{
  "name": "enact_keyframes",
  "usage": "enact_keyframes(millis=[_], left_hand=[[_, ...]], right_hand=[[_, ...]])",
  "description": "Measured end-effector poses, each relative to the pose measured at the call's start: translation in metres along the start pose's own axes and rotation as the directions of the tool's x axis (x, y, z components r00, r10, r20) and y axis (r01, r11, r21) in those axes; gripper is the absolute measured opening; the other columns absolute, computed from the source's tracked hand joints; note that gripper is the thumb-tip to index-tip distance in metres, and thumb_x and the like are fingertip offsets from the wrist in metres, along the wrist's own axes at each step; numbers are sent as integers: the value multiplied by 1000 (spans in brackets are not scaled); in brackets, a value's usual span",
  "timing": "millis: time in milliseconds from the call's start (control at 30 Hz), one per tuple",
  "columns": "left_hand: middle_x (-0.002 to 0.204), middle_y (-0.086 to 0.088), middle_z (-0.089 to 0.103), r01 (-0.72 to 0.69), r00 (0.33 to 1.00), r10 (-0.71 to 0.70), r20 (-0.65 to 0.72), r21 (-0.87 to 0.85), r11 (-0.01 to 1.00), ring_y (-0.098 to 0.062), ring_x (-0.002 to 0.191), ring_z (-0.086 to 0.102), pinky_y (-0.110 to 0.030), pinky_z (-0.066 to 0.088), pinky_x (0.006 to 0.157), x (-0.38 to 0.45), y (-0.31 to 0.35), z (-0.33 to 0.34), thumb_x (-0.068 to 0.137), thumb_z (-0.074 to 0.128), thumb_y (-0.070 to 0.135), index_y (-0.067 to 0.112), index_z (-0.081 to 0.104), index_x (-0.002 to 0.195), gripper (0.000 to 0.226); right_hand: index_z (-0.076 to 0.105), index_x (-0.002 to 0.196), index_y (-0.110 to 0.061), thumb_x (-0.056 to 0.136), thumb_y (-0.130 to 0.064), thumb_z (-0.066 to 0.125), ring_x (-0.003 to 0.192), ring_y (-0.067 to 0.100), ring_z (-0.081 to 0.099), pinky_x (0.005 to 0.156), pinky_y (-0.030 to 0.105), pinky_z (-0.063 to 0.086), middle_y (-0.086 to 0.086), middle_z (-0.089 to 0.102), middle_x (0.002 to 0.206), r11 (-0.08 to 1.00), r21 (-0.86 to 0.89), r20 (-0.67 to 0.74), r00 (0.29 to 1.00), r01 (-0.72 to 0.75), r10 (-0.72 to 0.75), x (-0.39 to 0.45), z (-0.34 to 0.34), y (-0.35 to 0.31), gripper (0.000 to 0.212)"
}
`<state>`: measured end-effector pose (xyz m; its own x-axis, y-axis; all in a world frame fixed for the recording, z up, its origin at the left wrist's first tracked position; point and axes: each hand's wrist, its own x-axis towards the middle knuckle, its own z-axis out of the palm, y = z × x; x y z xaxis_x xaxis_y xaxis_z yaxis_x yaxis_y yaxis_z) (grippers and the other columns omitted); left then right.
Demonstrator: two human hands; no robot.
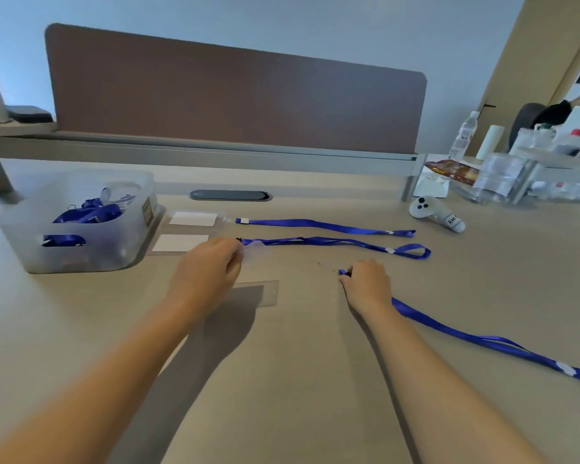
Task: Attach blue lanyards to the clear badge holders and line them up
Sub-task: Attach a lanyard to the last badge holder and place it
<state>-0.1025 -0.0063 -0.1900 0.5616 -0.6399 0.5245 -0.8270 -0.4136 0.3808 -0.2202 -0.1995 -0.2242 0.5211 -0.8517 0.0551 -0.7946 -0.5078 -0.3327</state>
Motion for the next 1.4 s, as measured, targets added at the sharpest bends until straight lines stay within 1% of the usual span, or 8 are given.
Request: enact_keyframes(millis=[233,367,500,667,900,1000,1200,1400], left_hand=[[80,-13,56,25,999,-26,-27,-57,998,-26,72,46,-29,30,64,3,13,2,90,44,4,-2,57,94,15],[98,-14,64,28,994,-47,-102,-177,984,-28,84,59,-34,47,73,3,26,-7,91,42,2,3,54,114,26],[72,8,50,205,961,-264,-84,-427,881,-7,68,47,-17,39,60,4,31,-15,89,47,6,10,56,86,11],[87,-5,54,302,925,-379,-18,-572,763,-18,83,49,-16,40,61,2,31,-23,90,49,12,9,56,85,9],[79,-1,55,371,887,-460,31,-640,673,-25,89,55,-37,51,78,0,32,-35,88,51,7,12,56,78,13],[78,-4,57,394,875,-474,99,-714,579,-33,97,59,-49,52,87,-1,32,-39,85,53,1,19,52,65,27],[100,-5,57,345,913,-385,136,-761,550,-21,95,56,-23,51,70,-7,45,-42,89,47,-1,3,56,112,25],[100,-1,59,305,928,-364,82,-727,615,-18,95,55,-29,46,84,-11,44,-42,88,49,-3,1,60,114,29]], right_hand=[[47,95,-11,90,-11,52,82,17,47,59,22,37,5,51,92,921,387,46,996,56,-80,-16,-13,-9,7],[49,123,-8,91,-3,48,99,19,54,76,25,43,9,57,117,854,509,59,985,108,-160,-30,-30,-22,33],[54,111,-6,90,-3,48,81,17,54,65,22,48,7,55,98,754,636,23,973,163,-230,-42,-49,-38,22],[50,74,-20,88,-22,58,59,8,43,57,19,36,0,63,78,574,797,-37,964,188,-264,-60,-66,-57,16],[51,96,-12,90,-9,53,57,4,50,38,4,37,4,62,84,523,836,6,952,163,-306,-78,-78,-69,7],[57,85,-12,90,-11,54,53,8,51,38,5,38,2,63,72,524,833,12,940,180,-341,-84,-78,-74,5],[58,68,-16,88,-14,58,31,-2,49,42,14,41,-1,62,62,540,819,15,933,195,-359,-91,-77,-85,19],[60,67,-16,87,-15,57,30,0,49,46,19,40,-2,64,60,530,833,28,943,162,-332,-93,-74,-89,20]])
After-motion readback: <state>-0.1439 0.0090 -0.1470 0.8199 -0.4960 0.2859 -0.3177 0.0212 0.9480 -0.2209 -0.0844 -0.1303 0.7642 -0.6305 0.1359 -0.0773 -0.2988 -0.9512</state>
